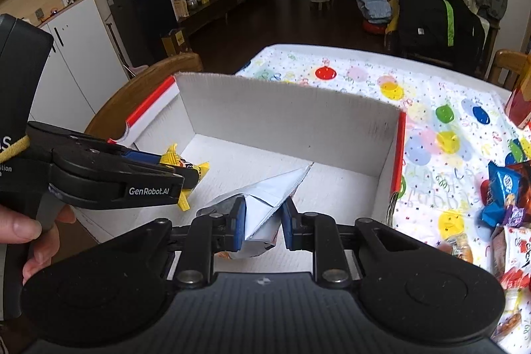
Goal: Organize snacks
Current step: 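Carry both packets over the red box with both tools, then open both tools to drop the packets into the box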
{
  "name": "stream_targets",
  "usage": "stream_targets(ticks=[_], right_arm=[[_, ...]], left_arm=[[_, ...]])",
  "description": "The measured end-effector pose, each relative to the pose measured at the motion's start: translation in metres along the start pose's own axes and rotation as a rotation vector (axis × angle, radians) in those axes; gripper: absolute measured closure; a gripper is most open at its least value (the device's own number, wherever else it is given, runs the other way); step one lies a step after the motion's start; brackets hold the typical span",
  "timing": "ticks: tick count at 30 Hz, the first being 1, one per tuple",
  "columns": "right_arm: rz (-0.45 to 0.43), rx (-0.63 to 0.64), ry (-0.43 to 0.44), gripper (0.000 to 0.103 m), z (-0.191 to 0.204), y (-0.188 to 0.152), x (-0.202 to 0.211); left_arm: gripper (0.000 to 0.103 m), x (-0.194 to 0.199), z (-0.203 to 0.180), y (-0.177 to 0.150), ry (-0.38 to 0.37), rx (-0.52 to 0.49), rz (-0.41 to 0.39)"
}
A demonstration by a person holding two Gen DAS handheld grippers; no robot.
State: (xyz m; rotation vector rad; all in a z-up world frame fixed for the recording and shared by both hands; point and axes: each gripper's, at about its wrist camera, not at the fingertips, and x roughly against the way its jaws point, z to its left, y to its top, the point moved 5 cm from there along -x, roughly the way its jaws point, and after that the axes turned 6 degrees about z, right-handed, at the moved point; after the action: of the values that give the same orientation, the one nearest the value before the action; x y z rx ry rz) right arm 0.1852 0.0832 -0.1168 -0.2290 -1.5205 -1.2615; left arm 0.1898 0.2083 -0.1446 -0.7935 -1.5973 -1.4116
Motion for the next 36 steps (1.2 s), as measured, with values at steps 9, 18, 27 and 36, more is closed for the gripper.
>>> stream_targets(ticks=[9,18,27,36], right_arm=[[0.038,0.023,-0.018,0.081,0.002,-0.007,-0.01],[0.066,0.023,-0.038,0.081,-0.001,-0.013,-0.008],[0.093,0.013,-0.066,0.08,-0.01,-0.022,-0.001],[0.079,-0.007,-0.064,0.07,-0.02,-0.03,0.016]], left_arm=[[0.072,-0.018,-0.005,-0.01,-0.002,-0.027,0.055],[0.071,-0.029,-0.008,-0.019,-0.009,-0.03,0.111],[0.065,-0.03,-0.008,-0.027,-0.004,-0.014,0.12],[0.04,-0.009,-0.009,-0.028,-0.004,-0.012,0.067]])
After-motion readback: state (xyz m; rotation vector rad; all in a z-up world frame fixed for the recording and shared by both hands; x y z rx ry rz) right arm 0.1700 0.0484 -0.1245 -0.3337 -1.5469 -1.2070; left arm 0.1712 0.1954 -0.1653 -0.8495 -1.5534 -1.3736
